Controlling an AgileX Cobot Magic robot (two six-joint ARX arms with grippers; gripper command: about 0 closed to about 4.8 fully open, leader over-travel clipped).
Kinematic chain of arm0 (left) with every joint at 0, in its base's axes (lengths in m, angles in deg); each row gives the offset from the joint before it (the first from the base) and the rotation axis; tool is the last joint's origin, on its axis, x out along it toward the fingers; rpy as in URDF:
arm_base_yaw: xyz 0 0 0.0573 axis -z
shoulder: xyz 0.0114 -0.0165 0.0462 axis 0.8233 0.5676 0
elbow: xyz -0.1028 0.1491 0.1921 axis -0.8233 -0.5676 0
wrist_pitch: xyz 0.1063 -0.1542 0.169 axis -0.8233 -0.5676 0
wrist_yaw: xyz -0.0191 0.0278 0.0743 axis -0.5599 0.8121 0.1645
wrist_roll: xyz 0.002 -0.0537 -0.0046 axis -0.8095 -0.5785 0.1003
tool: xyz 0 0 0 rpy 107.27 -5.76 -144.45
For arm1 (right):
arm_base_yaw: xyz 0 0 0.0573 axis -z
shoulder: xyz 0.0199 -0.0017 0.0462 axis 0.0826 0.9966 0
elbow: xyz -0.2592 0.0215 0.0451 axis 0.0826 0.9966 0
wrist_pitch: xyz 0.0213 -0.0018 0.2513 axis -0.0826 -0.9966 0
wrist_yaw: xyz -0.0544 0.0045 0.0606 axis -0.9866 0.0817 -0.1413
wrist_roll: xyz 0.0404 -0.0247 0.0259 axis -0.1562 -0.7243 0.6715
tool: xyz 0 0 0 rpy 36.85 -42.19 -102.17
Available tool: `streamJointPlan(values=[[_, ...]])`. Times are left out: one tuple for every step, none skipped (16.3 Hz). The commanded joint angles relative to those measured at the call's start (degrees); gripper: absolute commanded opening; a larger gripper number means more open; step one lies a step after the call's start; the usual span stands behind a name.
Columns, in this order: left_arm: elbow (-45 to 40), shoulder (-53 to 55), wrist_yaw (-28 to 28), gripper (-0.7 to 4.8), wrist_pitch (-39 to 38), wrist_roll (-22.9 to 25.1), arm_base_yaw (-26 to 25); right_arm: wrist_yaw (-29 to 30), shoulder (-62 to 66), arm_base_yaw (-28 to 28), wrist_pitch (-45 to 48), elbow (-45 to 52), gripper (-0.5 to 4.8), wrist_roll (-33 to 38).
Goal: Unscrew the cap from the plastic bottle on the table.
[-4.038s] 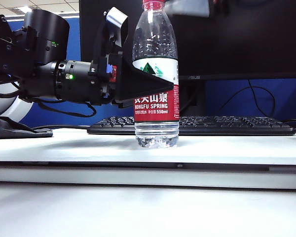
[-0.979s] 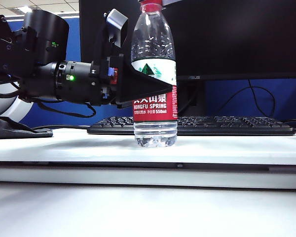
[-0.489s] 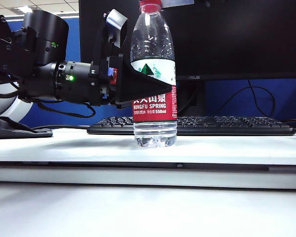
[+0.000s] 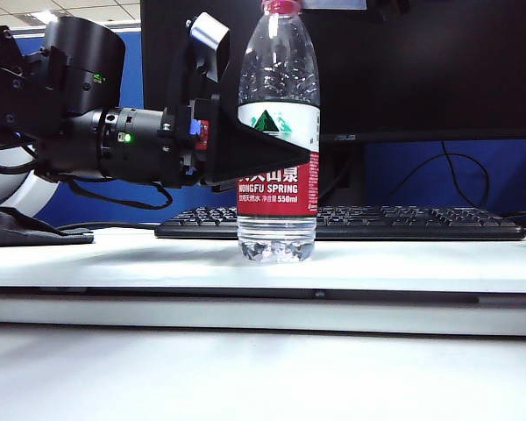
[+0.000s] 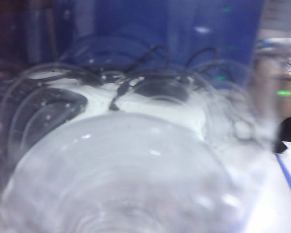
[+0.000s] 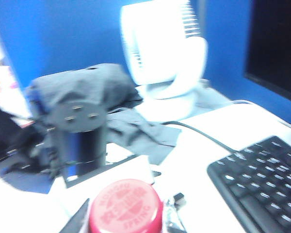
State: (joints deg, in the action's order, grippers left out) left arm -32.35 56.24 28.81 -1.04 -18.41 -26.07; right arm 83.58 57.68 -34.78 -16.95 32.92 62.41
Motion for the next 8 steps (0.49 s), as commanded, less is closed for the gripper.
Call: streamJointPlan(values=[[-0.3,0.4,1.1,2.99,-3.5,-0.9,-0.2,10.0,0.4,1.0,-4.1,0.3,1.06,0.0],[-0.3,0.4,1.1,2.99,-3.6,-0.9,-0.2,10.0,0.4,1.1,-4.1,0.3,1.06,0.0],[-0.3,0.4,1.1,2.99,-3.5,-0.9,-0.2,9.7,0.3,1.6,-3.9,0.3,1.07,0.2],[-0.3,0.4,1.1,2.99,-3.5,-0.9,-0.2,8.7,0.3,1.7,-3.7,0.3,1.09,0.3],[-0.3,0.4,1.1,2.99,-3.5,-0.9,-0.2,7.4,0.3,1.7,-3.6,0.3,1.38,0.3],[-0.3,0.4,1.1,2.99,-3.5,-0.8,-0.2,5.8,0.3,1.7,-3.5,0.3,1.87,0.5],[-0.3,0.4,1.2,2.99,-3.5,-0.7,-0.2,4.3,0.2,1.7,-3.0,0.3,2.21,1.4],[-0.3,0.4,1.4,2.99,-3.5,-0.6,-0.2,3.2,0.0,1.7,-1.7,0.3,2.22,2.7]])
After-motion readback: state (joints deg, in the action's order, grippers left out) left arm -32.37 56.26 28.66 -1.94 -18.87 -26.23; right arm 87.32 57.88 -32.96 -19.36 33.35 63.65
